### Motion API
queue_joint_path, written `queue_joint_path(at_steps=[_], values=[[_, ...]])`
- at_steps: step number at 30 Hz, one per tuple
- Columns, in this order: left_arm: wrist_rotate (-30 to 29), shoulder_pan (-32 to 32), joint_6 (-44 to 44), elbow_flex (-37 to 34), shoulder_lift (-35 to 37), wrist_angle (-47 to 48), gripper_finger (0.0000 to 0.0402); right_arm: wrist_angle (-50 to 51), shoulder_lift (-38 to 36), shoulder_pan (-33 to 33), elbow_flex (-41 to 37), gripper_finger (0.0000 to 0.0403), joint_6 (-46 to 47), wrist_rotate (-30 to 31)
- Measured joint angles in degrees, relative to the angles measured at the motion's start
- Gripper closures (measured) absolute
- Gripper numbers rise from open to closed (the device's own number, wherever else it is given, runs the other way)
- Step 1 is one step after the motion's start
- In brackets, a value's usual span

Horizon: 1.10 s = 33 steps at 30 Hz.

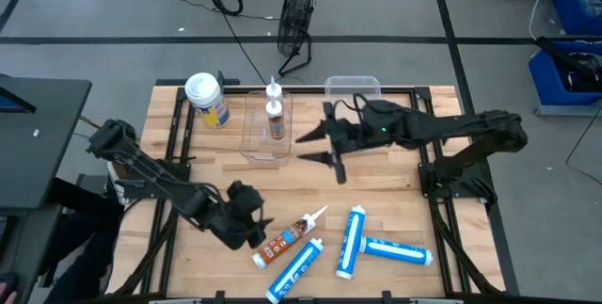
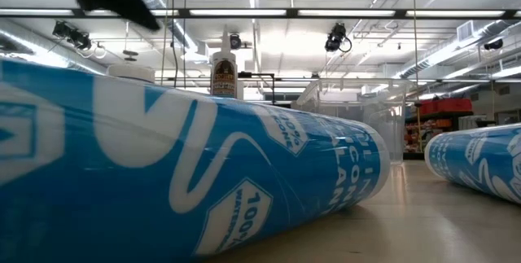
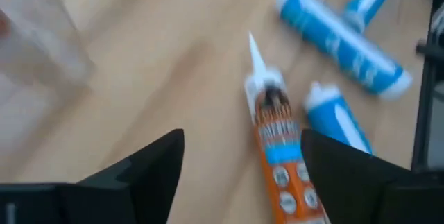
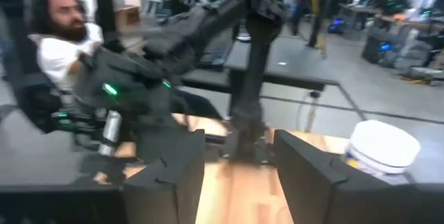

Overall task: Pick & place silicon tubes, Sealant and Lysol wipes
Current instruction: Put the orange sealant into the left transparent bin

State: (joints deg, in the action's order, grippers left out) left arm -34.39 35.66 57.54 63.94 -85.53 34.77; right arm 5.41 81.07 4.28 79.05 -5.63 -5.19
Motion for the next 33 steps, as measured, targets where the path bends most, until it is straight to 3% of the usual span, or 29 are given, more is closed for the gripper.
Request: queue_joint_path(at_steps=[5, 9, 23, 33], values=[[9.28, -0.47, 2.46, -0.02, -5.98, -1.91, 0.0092, 4.23, -1.92, 4.07, 0.00, 0.0234, 2.03, 0.61], [12.75, -0.38, 4.86, -0.02, -8.16, -5.76, 0.0090, 6.77, -2.67, 7.68, 0.02, 0.0234, 1.54, 5.16], [14.73, 3.31, 9.70, -0.06, -14.19, -10.94, 0.0086, 10.03, -2.68, 15.23, 0.00, 0.0234, 1.99, 13.92], [14.72, 3.52, 7.83, -0.06, -17.31, -14.30, 0.0006, 10.68, -2.67, 16.39, -0.88, 0.0234, 3.56, 17.07]])
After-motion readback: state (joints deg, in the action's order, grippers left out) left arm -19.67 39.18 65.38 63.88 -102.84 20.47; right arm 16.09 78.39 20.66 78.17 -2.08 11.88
